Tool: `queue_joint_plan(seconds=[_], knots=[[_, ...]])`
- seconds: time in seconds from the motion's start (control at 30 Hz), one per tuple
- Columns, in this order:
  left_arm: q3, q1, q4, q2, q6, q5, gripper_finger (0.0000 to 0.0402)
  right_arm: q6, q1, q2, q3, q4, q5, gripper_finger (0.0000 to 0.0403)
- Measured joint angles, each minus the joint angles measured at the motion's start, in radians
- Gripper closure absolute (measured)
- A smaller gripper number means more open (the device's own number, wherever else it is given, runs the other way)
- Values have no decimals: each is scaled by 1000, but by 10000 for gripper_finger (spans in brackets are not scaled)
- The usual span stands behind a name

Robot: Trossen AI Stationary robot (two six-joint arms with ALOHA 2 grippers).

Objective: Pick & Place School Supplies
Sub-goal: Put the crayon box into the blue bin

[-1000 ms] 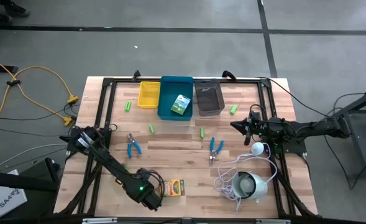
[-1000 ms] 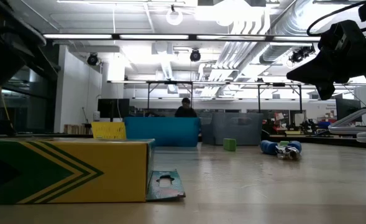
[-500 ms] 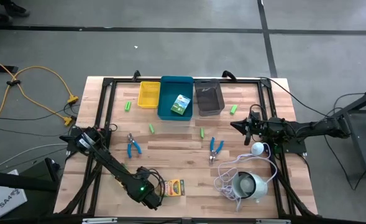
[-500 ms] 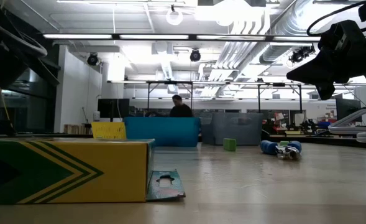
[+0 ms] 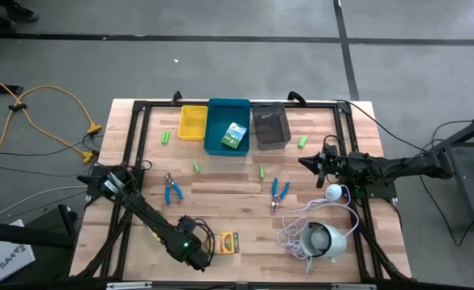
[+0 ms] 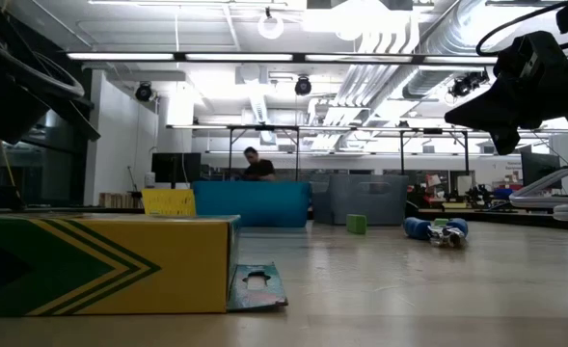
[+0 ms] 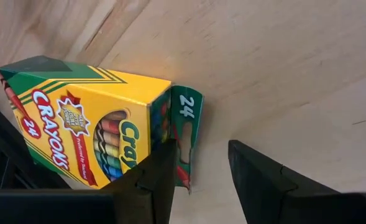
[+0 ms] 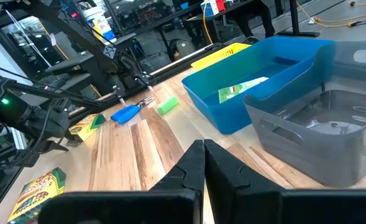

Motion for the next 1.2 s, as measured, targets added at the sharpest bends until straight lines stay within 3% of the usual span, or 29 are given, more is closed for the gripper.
queue_joint_plan(seconds=[0.37, 0.67, 1.2], knots=[[0, 0, -20, 29, 1, -10, 317, 0, 0, 0, 0, 0, 0, 400], [-5, -7, -120, 65, 7, -3, 321, 0, 0, 0, 0, 0, 0, 400], [-5, -19, -112, 84, 30, -24, 321, 0, 0, 0, 0, 0, 0, 400]])
